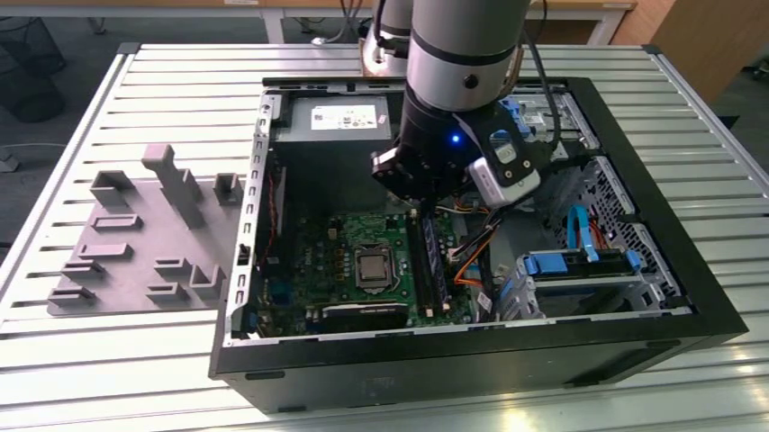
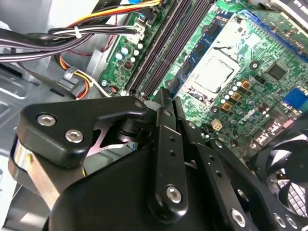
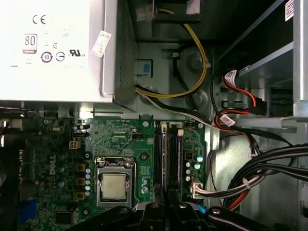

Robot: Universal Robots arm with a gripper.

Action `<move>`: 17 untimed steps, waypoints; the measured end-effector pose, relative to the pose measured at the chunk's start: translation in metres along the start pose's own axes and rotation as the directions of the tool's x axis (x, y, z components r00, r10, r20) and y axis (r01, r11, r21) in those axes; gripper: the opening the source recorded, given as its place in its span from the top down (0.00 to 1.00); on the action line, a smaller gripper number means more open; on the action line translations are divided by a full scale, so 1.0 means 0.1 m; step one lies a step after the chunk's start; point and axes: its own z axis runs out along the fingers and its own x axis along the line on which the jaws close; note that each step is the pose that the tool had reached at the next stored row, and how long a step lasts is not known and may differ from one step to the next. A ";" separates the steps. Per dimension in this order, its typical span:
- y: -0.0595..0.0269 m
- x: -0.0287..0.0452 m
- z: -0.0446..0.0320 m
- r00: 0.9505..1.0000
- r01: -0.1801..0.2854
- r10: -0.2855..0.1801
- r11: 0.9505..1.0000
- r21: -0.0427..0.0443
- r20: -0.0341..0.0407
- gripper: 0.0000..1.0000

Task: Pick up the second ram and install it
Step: 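Insert the second ram into the second slot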

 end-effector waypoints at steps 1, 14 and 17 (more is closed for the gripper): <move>-0.001 0.000 0.018 1.000 0.000 0.000 1.000 0.000 0.000 0.86; -0.011 -0.038 0.110 1.000 -0.001 0.001 1.000 0.000 -0.019 0.86; -0.014 -0.052 0.119 1.000 -0.001 0.001 1.000 0.000 -0.029 0.86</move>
